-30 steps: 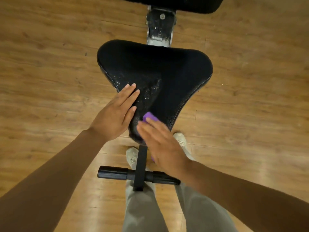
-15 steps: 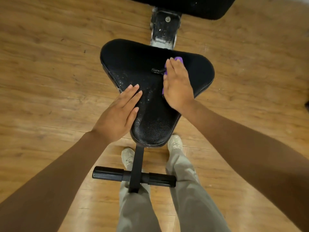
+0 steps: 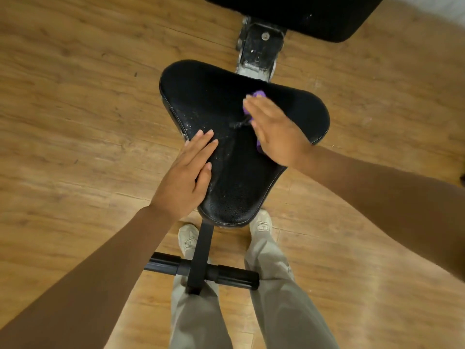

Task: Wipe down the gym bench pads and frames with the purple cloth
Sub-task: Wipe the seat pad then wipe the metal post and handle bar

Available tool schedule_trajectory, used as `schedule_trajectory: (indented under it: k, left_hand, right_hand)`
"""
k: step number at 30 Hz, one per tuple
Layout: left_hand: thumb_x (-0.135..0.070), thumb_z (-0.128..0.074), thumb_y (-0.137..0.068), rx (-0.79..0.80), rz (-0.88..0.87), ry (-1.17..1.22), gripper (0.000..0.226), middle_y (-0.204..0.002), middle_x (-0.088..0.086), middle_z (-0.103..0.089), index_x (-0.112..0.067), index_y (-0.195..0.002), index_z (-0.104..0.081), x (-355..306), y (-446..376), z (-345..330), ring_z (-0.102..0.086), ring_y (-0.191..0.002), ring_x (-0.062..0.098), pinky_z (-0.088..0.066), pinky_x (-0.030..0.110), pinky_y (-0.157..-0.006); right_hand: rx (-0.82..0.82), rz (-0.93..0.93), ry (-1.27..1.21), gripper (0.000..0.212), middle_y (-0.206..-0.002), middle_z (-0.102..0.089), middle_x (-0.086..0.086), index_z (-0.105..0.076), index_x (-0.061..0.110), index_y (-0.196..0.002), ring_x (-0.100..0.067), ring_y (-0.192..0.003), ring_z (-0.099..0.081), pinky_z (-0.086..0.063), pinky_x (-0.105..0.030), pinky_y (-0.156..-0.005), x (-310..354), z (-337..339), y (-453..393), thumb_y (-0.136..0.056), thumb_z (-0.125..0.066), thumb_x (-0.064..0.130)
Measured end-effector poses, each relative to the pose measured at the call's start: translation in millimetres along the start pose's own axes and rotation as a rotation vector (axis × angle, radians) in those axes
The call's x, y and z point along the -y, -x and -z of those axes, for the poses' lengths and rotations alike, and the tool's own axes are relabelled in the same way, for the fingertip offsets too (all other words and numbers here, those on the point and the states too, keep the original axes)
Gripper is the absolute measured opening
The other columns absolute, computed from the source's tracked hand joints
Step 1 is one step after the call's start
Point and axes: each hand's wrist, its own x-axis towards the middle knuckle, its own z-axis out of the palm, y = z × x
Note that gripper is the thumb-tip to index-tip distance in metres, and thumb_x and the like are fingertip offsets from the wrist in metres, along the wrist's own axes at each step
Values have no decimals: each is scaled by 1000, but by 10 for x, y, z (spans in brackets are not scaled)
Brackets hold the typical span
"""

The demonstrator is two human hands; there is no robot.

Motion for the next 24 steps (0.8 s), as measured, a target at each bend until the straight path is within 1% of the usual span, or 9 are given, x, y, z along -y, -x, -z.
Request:
schedule_trajectory:
  k: [3,5,6,8,11,15,17,21,24]
  left_hand:
    - [-23,-31,-101,-56,37,69,48,-156,0,-28,-7,-145,-38,-54,7,-58,-11,-148,10,-9,35,-122]
    - [-21,-32,-101,-87,50,73,47,-156,2,-29,-7,-145,-39,-75,18,-101,-12,-148,11,-11,39,-122]
    - [-20,-33,-101,-109,58,82,46,-156,3,-29,-7,-145,-39,-86,20,-124,-13,-148,12,-12,41,-122]
    - [-18,-34,-101,-160,78,111,45,-155,3,-30,-6,-144,-40,-114,27,-174,-14,-148,13,-14,44,-121]
    - [-17,-34,-101,-207,103,119,44,-155,3,-31,-5,-143,-41,-140,41,-224,-16,-148,13,-17,46,-120]
    - [-19,-33,-101,-204,103,98,45,-154,4,-33,-5,-143,-42,-146,32,-208,-17,-147,13,-18,44,-120]
    - [-20,-33,-101,-196,96,80,45,-154,3,-33,-5,-143,-42,-144,31,-203,-16,-147,13,-16,41,-121]
    - [-19,-33,-101,-235,105,56,45,-152,3,-34,-4,-142,-43,-188,39,-226,-18,-147,13,-18,40,-120]
    - [-20,-34,-100,-240,118,24,46,-152,3,-35,-4,-141,-44,-209,34,-232,-20,-146,14,-20,40,-120]
  right_hand:
    - [-87,-152,-53,40,-140,-44,-19,-41,-2,-137,-33,-134,-36,-20,-36,-118,10,51,-449,-99,-36,10]
    - [-130,-195,-37,44,-145,-38,-18,-36,-2,-141,-30,-139,-30,-16,-35,-119,138,11,-377,-100,-37,12]
    - [-139,-157,-39,46,-148,-36,-16,-34,0,-144,-28,-141,-26,-17,-37,-120,229,-19,-215,-99,-39,13]
    - [-112,19,-41,47,-149,-37,-13,-37,3,-143,-26,-142,-25,-21,-41,-118,425,-51,262,-97,-43,12]
    - [71,317,30,48,-151,-35,-7,-35,9,-145,-21,-145,-19,-18,-37,-119,492,-53,832,-97,-40,14]
    - [228,564,114,49,-154,-31,-5,-32,11,-147,-17,-145,-17,-9,-28,-120,198,65,671,-99,-33,17]
    - [201,500,56,48,-153,-32,-7,-33,9,-146,-19,-144,-20,-10,-27,-119,54,89,326,-98,-39,12]
    - [57,167,-39,47,-152,-31,-13,-31,4,-146,-26,-144,-21,-12,-34,-120,-89,116,-483,-99,-39,8]
    - [-33,52,-62,47,-152,-31,-13,-30,2,-146,-25,-144,-21,-9,-29,-119,1,40,-683,-100,-36,9]
